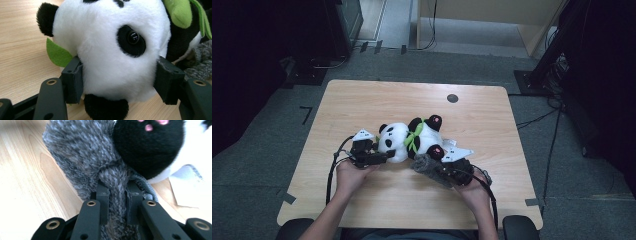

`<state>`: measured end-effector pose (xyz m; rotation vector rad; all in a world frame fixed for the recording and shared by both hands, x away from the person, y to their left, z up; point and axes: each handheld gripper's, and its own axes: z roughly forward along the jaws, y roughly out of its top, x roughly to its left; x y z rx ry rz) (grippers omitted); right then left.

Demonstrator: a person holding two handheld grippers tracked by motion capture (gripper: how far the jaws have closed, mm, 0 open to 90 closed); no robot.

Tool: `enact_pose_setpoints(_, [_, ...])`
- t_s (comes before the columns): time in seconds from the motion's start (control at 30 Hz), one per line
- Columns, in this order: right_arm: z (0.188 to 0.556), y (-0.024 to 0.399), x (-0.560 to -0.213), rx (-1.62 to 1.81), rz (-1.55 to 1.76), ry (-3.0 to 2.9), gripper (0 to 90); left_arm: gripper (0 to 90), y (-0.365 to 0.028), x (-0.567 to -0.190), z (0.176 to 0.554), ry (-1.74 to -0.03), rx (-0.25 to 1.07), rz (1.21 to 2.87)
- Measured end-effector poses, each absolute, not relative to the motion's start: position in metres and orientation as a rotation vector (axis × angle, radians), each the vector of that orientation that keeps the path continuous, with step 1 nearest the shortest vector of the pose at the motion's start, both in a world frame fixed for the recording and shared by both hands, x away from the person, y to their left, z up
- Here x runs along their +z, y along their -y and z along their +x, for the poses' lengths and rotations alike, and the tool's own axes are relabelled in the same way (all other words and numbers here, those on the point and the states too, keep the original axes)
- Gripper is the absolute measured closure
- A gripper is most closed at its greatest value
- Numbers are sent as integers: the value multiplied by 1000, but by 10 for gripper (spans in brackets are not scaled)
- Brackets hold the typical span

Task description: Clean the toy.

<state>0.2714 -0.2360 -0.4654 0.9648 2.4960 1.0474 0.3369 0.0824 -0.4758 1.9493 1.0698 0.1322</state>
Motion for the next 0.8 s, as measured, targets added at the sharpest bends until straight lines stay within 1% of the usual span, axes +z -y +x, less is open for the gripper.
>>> enact_pose_setpoints(0.3, [268,233,-438,1074,913,-2476,781,349,-82,-476,337,-1071,141,1950])
enact_pose_setpoints(0.6, [275,234,-403,1148,874,-2435,781,349,-82,-476,336,-1073,143,1950])
enact_pose_setpoints(0.8, [286,237,-396,1125,889,-2467,780,348,-82,-476,337,-1079,138,1944])
